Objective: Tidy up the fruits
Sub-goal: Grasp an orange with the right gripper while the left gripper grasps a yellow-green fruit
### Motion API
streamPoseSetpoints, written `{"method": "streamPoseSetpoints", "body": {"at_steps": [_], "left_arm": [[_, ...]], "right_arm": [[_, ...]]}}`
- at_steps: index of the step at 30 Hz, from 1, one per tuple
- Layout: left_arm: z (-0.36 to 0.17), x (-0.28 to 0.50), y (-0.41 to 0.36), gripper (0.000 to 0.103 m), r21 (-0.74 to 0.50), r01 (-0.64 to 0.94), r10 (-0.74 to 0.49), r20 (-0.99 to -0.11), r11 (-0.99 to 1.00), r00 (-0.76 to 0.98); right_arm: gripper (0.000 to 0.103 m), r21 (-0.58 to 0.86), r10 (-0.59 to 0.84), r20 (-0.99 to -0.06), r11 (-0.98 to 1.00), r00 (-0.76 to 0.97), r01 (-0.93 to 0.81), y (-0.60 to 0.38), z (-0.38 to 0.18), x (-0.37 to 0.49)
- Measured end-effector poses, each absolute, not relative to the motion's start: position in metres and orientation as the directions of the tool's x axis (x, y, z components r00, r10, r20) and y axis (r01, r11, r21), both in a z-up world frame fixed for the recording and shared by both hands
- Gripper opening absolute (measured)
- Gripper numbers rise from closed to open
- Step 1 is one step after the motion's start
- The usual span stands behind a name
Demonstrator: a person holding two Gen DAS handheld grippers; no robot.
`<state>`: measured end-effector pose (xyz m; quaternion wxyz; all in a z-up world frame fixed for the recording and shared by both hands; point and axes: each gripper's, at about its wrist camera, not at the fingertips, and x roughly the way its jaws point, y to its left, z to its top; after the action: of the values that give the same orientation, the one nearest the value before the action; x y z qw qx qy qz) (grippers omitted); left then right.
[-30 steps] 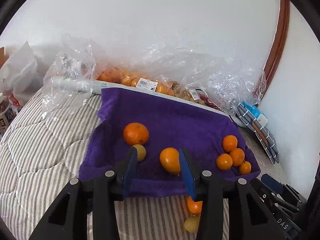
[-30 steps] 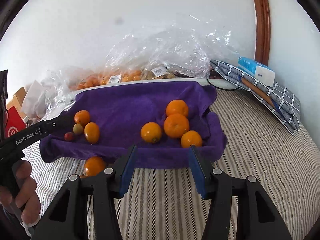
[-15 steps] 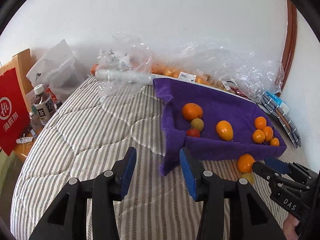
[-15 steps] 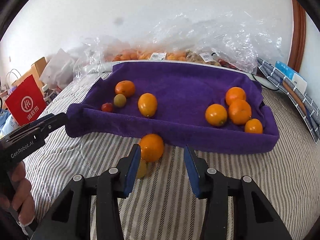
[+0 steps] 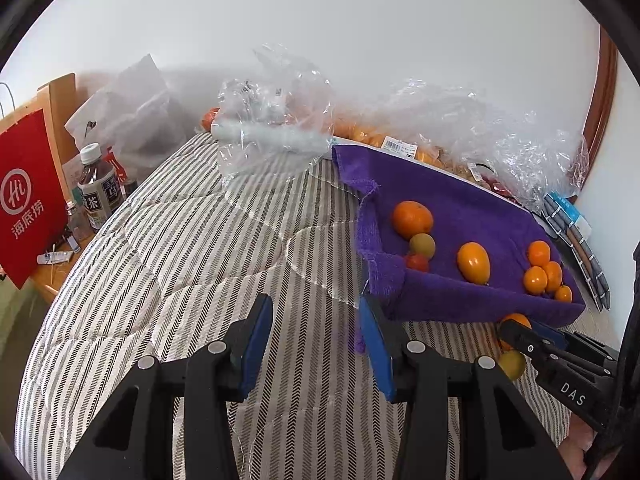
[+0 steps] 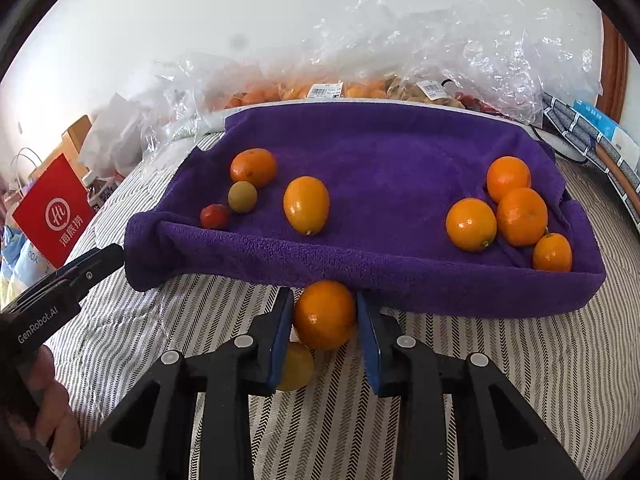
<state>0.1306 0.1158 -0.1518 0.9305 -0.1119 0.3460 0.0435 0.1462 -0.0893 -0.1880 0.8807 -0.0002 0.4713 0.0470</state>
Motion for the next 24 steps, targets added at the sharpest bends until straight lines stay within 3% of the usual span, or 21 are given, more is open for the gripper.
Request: {"method": "streamPoseSetpoints", "body": {"at_steps": [11, 20, 24], "left_arm": [[-0.148, 0.128, 0.073, 0.043, -0.201, 0.029, -0.157, -0.658, 0.979, 0.737], [-0.153, 0.135, 0.023, 0.043, -0.299, 0.163, -0.330, -0.680, 0.940, 0.654], [-0.155, 0.136, 0.008, 0.043, -0.295, 0.195, -0.350, -0.694, 0.935, 0.630]], "right_arm": [[0.032, 0.015, 0.029, -0.782, 1.000, 0.623, -0.027, -0.132, -0.150, 0.109], [0.032, -0.037, -0.047, -0.818, 0.999, 0.574, 0.029, -0.185, -0.164, 0.077], [0.032, -0.019, -0.038, -0.823, 0.999, 0.567, 0.039, -0.197, -0.171, 0.072]]}}
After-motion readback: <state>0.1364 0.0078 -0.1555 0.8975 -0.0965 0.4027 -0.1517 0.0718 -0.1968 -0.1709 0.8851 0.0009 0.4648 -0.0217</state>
